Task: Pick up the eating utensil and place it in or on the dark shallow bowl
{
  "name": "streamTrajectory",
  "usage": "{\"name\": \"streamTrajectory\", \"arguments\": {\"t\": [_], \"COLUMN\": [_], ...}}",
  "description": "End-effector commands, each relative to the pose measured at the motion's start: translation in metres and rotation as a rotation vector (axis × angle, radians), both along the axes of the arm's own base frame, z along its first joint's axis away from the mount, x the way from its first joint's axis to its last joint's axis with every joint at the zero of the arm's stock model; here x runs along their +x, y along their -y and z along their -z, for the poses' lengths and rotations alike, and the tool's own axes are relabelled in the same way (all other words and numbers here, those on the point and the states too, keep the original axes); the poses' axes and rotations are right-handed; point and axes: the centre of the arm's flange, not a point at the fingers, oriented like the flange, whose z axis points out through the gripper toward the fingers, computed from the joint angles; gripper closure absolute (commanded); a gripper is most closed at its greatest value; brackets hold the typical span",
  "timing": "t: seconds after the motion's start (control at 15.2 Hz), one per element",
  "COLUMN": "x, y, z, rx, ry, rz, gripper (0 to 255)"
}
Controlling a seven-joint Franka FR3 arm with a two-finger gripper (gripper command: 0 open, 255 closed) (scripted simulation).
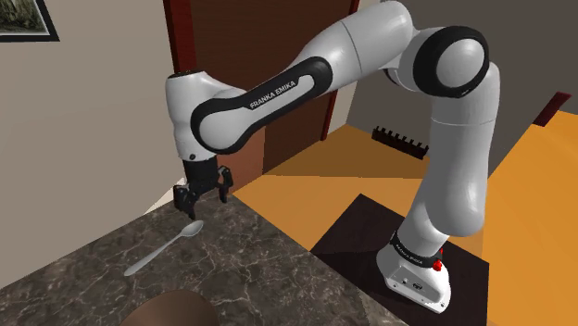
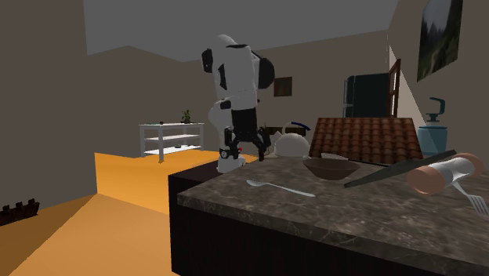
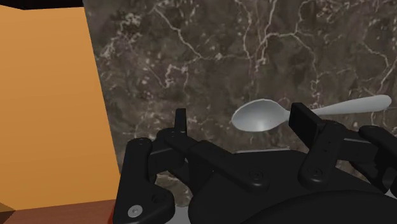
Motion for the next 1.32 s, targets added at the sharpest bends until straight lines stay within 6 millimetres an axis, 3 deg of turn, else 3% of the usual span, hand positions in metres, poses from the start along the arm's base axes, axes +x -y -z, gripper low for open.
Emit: {"name": "streamTrajectory", "arguments": {"t": [0.0, 0.13, 0.59, 1.12, 1.19, 1.25], "x": [0.008, 0.015, 0.009, 0.009, 0.009, 0.009], "y": [-0.020, -0.035, -0.037, -0.037, -0.037, -0.037], "z": [0.014, 0.022, 0.062, 0.062, 0.062, 0.062], "rx": [0.002, 0.004, 0.004, 0.004, 0.004, 0.004], "ry": [-0.005, -0.009, -0.009, -0.009, -0.009, -0.009], "rz": [0.003, 0.004, 0.004, 0.004, 0.004, 0.004], "gripper": [0, 0, 0, 0, 255, 255]}}
